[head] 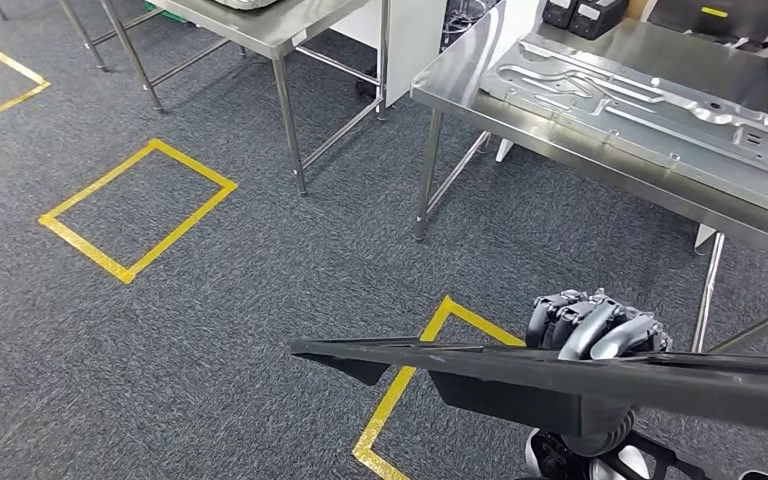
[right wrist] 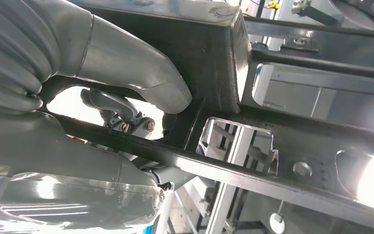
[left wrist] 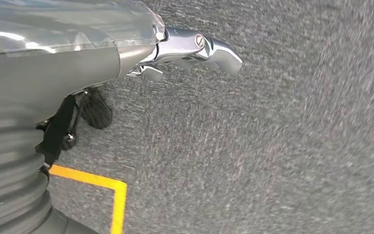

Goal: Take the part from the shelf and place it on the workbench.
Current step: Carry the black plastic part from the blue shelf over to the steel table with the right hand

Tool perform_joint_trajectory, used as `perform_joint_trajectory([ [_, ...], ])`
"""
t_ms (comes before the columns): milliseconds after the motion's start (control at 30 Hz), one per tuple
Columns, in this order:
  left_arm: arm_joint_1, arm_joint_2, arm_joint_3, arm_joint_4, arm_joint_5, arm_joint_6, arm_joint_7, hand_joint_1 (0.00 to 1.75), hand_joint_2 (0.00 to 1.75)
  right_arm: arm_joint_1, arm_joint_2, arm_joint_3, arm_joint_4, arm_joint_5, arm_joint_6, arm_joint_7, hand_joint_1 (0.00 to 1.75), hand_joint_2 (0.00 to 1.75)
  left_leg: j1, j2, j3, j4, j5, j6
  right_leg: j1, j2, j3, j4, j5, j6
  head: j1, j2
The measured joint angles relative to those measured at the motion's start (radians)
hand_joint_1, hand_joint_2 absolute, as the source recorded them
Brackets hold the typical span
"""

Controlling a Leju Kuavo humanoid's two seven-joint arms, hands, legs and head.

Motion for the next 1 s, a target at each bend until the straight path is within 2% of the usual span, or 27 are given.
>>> perform_joint_trajectory([
  [33, 0.002, 0.000, 0.001, 0.000, 0.000, 0.000, 0.000, 0.00, 1.75, 0.001, 0.000, 0.001, 0.000, 0.000, 0.000, 0.000, 1.75, 1.75, -0.001, 0.012, 0.000, 0.000, -0.001, 0.001, -0.002, -0.012, -0.033, 0.067, -0.027, 0.003, 0.000, 0.000],
  [67, 0.003, 0.000, 0.002, 0.000, 0.000, 0.000, 0.000, 0.00, 1.75, 0.001, 0.000, 0.001, 0.000, 0.000, 0.000, 0.000, 1.75, 1.75, -0.002, 0.024, 0.000, 0.001, -0.002, 0.001, -0.004, -0.018, -0.056, 0.112, -0.038, 0.006, 0.000, 0.000],
  [100, 0.003, 0.000, 0.002, 0.000, 0.000, 0.000, 0.000, 0.00, 1.75, 0.002, 0.000, 0.001, 0.000, 0.000, -0.001, 0.000, 1.75, 1.75, -0.002, 0.035, 0.001, 0.001, -0.003, 0.001, -0.006, -0.021, -0.060, 0.117, -0.028, 0.007, 0.000, 0.000],
  [133, 0.002, -0.001, 0.003, 0.000, 0.000, 0.000, 0.000, 0.00, 1.75, 0.002, 0.000, 0.001, 0.000, 0.000, -0.002, 0.000, 1.75, 1.75, -0.002, 0.045, 0.003, 0.001, -0.005, -0.001, -0.007, -0.025, -0.041, 0.080, 0.000, 0.006, 0.000, 0.000],
  [167, 0.001, -0.001, 0.003, 0.000, 0.000, 0.000, 0.000, 0.00, 1.75, 0.002, 0.000, 0.001, 0.000, 0.000, -0.002, 0.000, 1.75, 1.75, -0.003, 0.053, 0.006, 0.001, -0.007, -0.003, -0.007, -0.034, -0.005, 0.011, 0.037, 0.004, 0.000, 0.000],
  [233, 0.000, -0.001, 0.004, 0.000, 0.000, 0.000, 0.000, 0.00, 1.75, 0.001, 0.000, 0.002, -0.001, 0.000, -0.002, 0.000, 1.75, 1.75, -0.005, 0.067, 0.012, 0.001, -0.012, -0.010, -0.001, -0.065, 0.065, -0.125, 0.085, -0.006, 0.000, 0.000],
  [267, -0.001, -0.002, 0.004, 0.000, 0.000, 0.000, 0.000, 0.00, 1.75, 0.001, 0.000, 0.002, -0.001, 0.000, -0.003, 0.000, 1.75, 1.75, -0.007, 0.073, 0.014, 0.002, -0.013, -0.016, 0.003, -0.074, 0.082, -0.160, 0.093, -0.011, 0.000, 0.000],
  [300, -0.002, -0.002, 0.005, 0.000, 0.000, 0.000, 0.000, 0.00, 1.75, 0.001, 0.000, 0.002, -0.002, 0.000, -0.003, 0.000, 1.75, 1.75, -0.008, 0.080, 0.016, 0.001, -0.015, -0.021, 0.007, -0.075, 0.085, -0.171, 0.091, -0.015, 0.000, 0.000],
  [367, -0.004, -0.002, 0.006, 0.000, 0.000, 0.000, 0.000, 0.00, 1.75, 0.002, 0.000, 0.002, -0.004, 0.001, -0.003, 0.000, 1.75, 1.75, -0.008, 0.090, 0.019, 0.000, -0.018, -0.033, 0.006, -0.056, 0.083, -0.175, 0.096, -0.024, 0.000, 0.000],
  [433, -0.006, -0.002, 0.006, 0.000, 0.000, 0.001, 0.000, 0.00, 1.75, 0.001, 0.000, 0.004, -0.006, 0.002, -0.004, 0.000, 1.75, 1.75, -0.005, 0.070, 0.010, 0.030, -0.042, -0.044, 0.000, -0.041, 0.086, -0.182, 0.101, -0.035, 0.000, 0.000],
  [467, -0.006, -0.002, 0.007, 0.000, -0.002, 0.002, 0.000, 0.00, 1.75, 0.001, 0.000, 0.007, -0.006, 0.005, -0.004, 0.000, 1.75, 1.75, -0.004, 0.050, -0.010, 0.076, -0.071, -0.048, -0.003, -0.033, 0.088, -0.185, 0.103, -0.040, 0.000, 0.000],
  [533, -0.003, -0.003, 0.009, 0.000, -0.005, 0.007, 0.001, 0.00, 1.75, 0.003, 0.000, 0.016, -0.006, 0.014, -0.008, 0.000, 1.75, 1.75, -0.003, 0.019, -0.072, 0.210, -0.136, -0.052, -0.002, -0.016, 0.086, -0.184, 0.104, -0.045, 0.000, 0.000],
  [567, -0.002, -0.004, 0.009, 0.000, -0.007, 0.009, 0.001, 0.00, 1.75, 0.006, 0.000, 0.021, -0.006, 0.018, -0.013, 0.000, 1.75, 1.75, -0.003, 0.014, -0.100, 0.268, -0.155, -0.053, -0.002, -0.006, 0.086, -0.184, 0.104, -0.045, 0.000, 0.000],
  [600, -0.001, -0.005, 0.010, 0.000, -0.006, 0.010, 0.001, 0.00, 1.75, 0.007, -0.001, 0.025, -0.006, 0.021, -0.022, 0.000, 1.75, 1.75, -0.002, 0.012, -0.115, 0.293, -0.153, -0.053, -0.002, 0.005, 0.086, -0.183, 0.104, -0.045, 0.000, 0.000],
  [633, 0.000, -0.006, 0.010, 0.000, -0.005, 0.011, 0.001, 0.00, 1.75, 0.008, -0.002, 0.030, -0.006, 0.023, -0.032, 0.000, 1.75, 1.75, -0.002, 0.011, -0.112, 0.281, -0.133, -0.053, -0.002, 0.016, 0.087, -0.181, 0.103, -0.045, 0.000, 0.000],
  [667, 0.000, -0.007, 0.010, 0.000, -0.004, 0.011, 0.002, 0.00, 1.75, 0.008, -0.004, 0.033, -0.006, 0.023, -0.044, 0.000, 1.75, 1.75, -0.001, 0.008, -0.094, 0.234, -0.097, -0.052, -0.002, 0.027, 0.088, -0.180, 0.103, -0.044, 0.000, 0.000],
  [733, -0.002, -0.007, 0.009, 0.000, -0.002, 0.009, 0.001, 0.00, 1.75, 0.004, -0.012, 0.037, -0.006, 0.018, -0.064, 0.000, 1.75, 1.75, 0.002, -0.021, -0.036, 0.093, -0.030, -0.047, -0.001, 0.047, 0.086, -0.173, 0.100, -0.038, 0.000, 0.000],
  [767, -0.003, -0.007, 0.009, 0.000, -0.004, 0.006, 0.001, 0.00, 1.75, 0.002, -0.017, 0.039, -0.006, 0.011, -0.070, 0.000, 1.75, 1.75, 0.002, -0.035, -0.016, 0.045, -0.014, -0.043, -0.001, 0.055, 0.083, -0.169, 0.099, -0.032, 0.000, 0.000],
  [800, -0.005, -0.007, 0.009, 0.000, -0.005, 0.005, 0.001, 0.00, 1.75, 0.000, -0.022, 0.040, -0.006, 0.002, -0.073, 0.000, 1.75, 1.75, 0.001, -0.046, -0.005, 0.019, -0.010, -0.039, -0.001, 0.063, 0.079, -0.167, 0.099, -0.027, 0.000, 0.000],
  [867, -0.009, -0.008, 0.009, 0.000, -0.008, 0.003, 0.001, 0.00, 1.75, -0.005, -0.029, 0.042, -0.004, -0.016, -0.072, 0.000, 1.75, 1.75, -0.001, -0.036, -0.003, 0.014, -0.010, -0.027, -0.002, 0.078, 0.074, -0.168, 0.102, -0.014, 0.000, 0.000],
  [900, -0.011, -0.009, 0.008, 0.000, -0.007, 0.004, 0.002, 0.00, 1.75, -0.008, -0.033, 0.042, -0.001, -0.021, -0.071, 0.000, 1.75, 1.75, 0.000, -0.028, -0.002, 0.011, -0.008, -0.020, -0.002, 0.073, 0.072, -0.165, 0.100, -0.008, 0.000, 0.000],
  [933, -0.012, -0.011, 0.009, 0.000, -0.006, 0.006, 0.004, 0.00, 1.75, -0.014, -0.037, 0.042, 0.002, -0.023, -0.069, 0.000, 1.75, 1.75, 0.001, -0.019, -0.001, 0.007, -0.005, -0.013, -0.002, 0.056, 0.065, -0.149, 0.089, -0.002, 0.000, 0.000],
  [1000, -0.009, -0.015, 0.009, 0.000, -0.003, 0.011, 0.007, 0.00, 1.75, -0.024, -0.043, 0.045, 0.009, -0.009, -0.070, 0.000, 1.75, 1.75, 0.001, 0.002, 0.000, 0.002, -0.002, -0.002, -0.002, 0.008, 0.023, -0.059, 0.036, 0.006, 0.000, 0.000],
])
